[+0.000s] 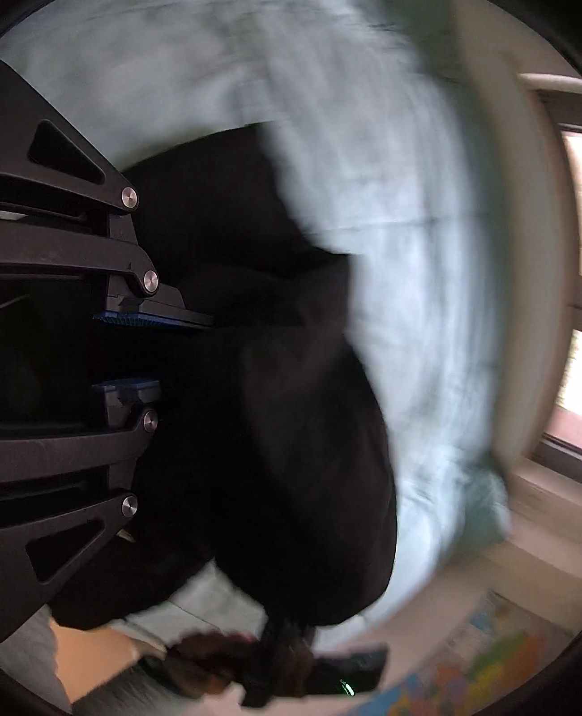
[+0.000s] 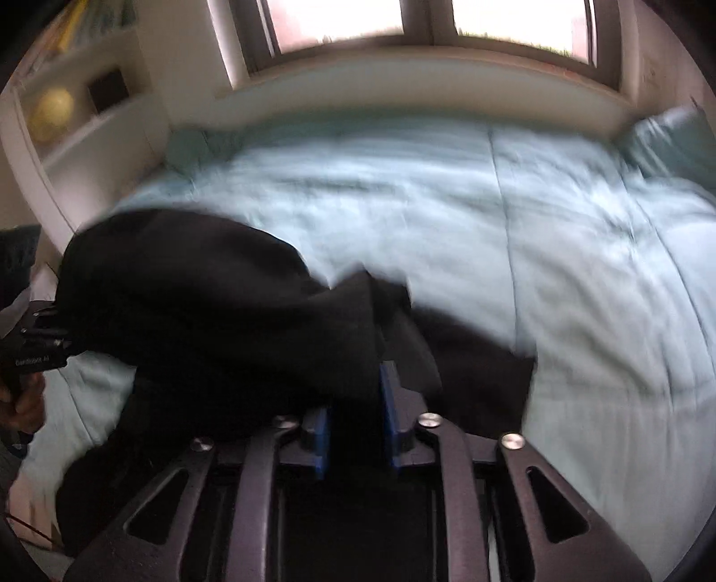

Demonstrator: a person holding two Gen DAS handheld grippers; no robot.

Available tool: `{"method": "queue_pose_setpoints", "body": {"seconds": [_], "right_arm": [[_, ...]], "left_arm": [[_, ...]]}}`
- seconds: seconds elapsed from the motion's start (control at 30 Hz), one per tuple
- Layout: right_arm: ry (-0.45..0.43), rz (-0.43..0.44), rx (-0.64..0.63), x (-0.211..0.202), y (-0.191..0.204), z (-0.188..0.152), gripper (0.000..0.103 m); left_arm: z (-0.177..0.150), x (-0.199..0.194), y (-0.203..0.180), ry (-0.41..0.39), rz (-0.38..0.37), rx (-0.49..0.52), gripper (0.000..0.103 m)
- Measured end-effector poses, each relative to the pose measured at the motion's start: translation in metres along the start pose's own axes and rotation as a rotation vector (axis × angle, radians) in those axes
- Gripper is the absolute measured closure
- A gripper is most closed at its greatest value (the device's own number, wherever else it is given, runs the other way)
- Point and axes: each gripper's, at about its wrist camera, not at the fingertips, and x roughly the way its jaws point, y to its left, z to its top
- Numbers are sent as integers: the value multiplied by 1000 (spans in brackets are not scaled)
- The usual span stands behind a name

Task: Fold large clothes
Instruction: 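Lay the hood over the jacket body and open both grippers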

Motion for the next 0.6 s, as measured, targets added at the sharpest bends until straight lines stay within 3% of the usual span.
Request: {"method": "queue_pose_setpoints", "body": {"seconds": [0.1,0.23,0.37,0.43,0.5,0.6], "right_arm": [[108,-14,36,9,-7,-38,75],[169,-45,75,1,-18,-62,74],[124,-27,96,-25,-23,-49,67],[86,9,79,-36,-24,-25,51],[29,42,54,-44,-15,0,48],[3,98,39,-44,7,36,47]], "left_arm": [[-37,23,13,116,27,-79,85],[-51,0,31,94,23,-164,85],[-20,-46,36,-21,45,-153,85],[10,-66,28,-75,45,-133,83],[38,-75,19,-116,21,-120,79],[71,-68,5,-128,-80,-126,72]]}}
